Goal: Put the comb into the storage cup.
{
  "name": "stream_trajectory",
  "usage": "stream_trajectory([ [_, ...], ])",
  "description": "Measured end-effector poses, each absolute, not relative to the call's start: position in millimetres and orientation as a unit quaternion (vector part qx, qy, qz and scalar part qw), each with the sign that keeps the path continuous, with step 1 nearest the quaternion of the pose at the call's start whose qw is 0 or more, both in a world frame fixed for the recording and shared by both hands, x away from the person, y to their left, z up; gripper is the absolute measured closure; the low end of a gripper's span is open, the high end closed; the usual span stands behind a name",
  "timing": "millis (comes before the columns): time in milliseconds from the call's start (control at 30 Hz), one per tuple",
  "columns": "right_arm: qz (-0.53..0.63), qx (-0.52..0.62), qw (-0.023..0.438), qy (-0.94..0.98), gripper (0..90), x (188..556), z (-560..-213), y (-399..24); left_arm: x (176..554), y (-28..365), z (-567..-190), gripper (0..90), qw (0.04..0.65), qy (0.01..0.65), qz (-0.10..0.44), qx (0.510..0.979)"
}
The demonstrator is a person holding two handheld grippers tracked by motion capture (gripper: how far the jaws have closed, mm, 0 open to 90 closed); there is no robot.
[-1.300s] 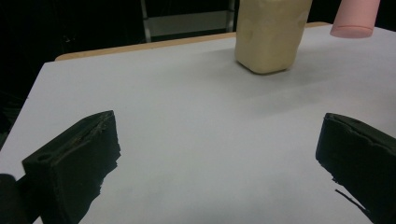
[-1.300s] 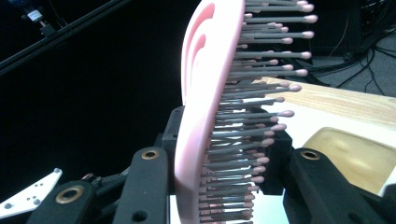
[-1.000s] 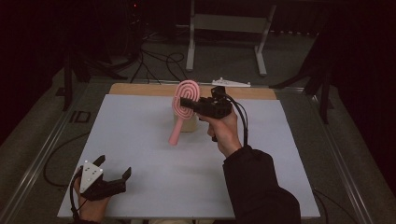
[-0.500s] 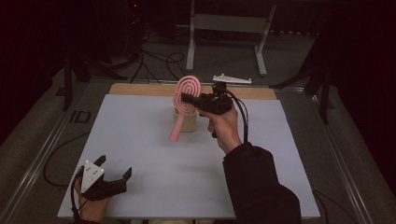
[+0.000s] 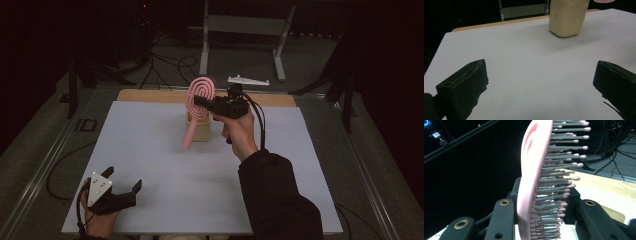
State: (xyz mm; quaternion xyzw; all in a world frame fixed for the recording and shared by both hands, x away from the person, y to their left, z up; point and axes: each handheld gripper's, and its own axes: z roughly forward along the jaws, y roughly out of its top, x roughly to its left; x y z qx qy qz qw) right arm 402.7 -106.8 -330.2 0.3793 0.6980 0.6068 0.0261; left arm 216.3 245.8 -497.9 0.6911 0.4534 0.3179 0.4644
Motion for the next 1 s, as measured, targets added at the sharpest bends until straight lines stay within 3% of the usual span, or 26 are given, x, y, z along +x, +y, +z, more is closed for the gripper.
stream_trajectory([
  [1000, 0.61, 0.389, 0.046, 0.688, 63.5, 420.4, -316.8, -107.8, 216.7, 245.6, -498.3, 0.0, 0.462, 0.456, 0.317, 0.691],
])
